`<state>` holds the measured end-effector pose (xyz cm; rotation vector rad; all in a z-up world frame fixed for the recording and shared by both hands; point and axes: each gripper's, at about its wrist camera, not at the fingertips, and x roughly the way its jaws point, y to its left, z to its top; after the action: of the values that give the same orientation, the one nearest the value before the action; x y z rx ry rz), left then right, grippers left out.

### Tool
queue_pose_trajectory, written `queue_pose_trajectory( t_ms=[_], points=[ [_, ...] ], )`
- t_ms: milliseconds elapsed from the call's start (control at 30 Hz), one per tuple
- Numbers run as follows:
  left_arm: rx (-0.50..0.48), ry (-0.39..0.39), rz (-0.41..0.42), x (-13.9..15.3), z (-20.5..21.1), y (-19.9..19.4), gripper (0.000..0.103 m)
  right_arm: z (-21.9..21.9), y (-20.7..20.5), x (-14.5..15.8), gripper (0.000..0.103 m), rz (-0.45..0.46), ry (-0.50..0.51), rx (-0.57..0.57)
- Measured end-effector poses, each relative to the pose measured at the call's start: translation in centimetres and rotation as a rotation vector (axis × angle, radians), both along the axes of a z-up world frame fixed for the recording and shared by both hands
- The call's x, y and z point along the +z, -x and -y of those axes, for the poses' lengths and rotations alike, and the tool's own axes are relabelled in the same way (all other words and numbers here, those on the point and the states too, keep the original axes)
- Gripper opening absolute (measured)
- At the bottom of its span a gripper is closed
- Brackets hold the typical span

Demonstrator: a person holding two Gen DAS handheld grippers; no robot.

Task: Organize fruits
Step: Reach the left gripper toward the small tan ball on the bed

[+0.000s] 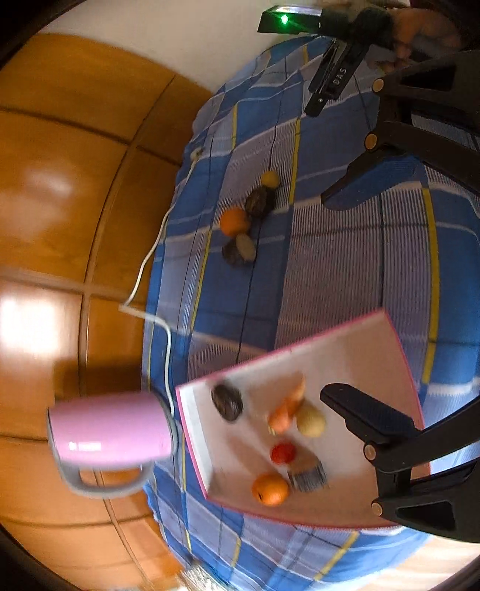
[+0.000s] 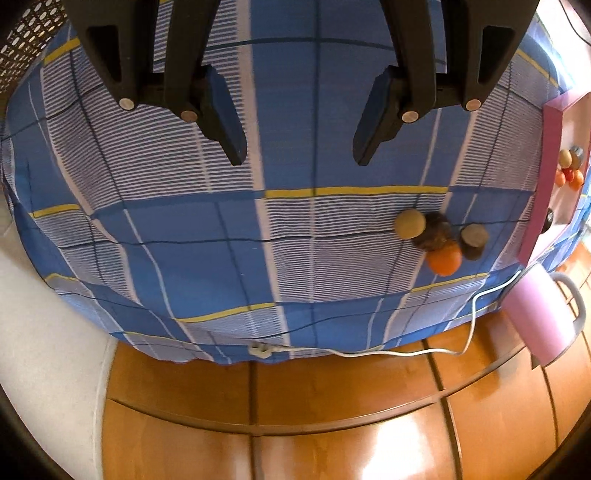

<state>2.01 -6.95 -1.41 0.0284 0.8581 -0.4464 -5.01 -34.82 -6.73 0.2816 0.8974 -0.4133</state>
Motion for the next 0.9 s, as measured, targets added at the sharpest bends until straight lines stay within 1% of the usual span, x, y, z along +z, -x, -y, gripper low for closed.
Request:
queue_pose_trajectory(
  t_ms=[167,300,400,467,500,567,633,767,900],
  points=[
    [-0.115,0.011,-0.037,-0.5,3.6,-0.6,0.084,1.1,0.6,-0.1,0.061,0.001,0.014,-0.039],
    [-0.186,0.026,-0.069,-0.9,6.1,-1.1,0.076,2.0,1.0,-0.3,0.061,0.000,0.012,-0.058],
    [-0.216,0.017,-0.077,-1.3,7.7,-1.3,0.076,2.4,1.2,-0.4,0.061,0.000,0.013,-0.065],
    [-0.226,0.009,-0.085,-1.6,8.8,-1.6,0.070,2.6,1.3,-0.4,0.061,0.000,0.016,-0.068],
    [-0.231,0.005,-0.087,-1.7,9.2,-1.7,0.066,2.7,1.4,-0.4,0.061,0.001,0.019,-0.071],
    [-0.251,-0.008,-0.095,-2.0,10.2,-2.0,0.063,3.0,1.6,-0.5,0.061,0.000,0.024,-0.080],
    [-0.271,-0.008,-0.110,-2.3,11.1,-2.4,0.056,3.2,1.9,-0.5,0.061,0.001,0.030,-0.088],
    [-0.295,0.003,-0.121,-2.7,12.8,-3.0,0.052,3.5,2.1,-0.6,0.061,0.002,0.036,-0.095],
    [-0.332,-0.011,-0.112,-3.0,14.8,-3.7,0.043,3.4,2.1,-0.5,0.061,0.002,0.053,-0.085]
  ],
)
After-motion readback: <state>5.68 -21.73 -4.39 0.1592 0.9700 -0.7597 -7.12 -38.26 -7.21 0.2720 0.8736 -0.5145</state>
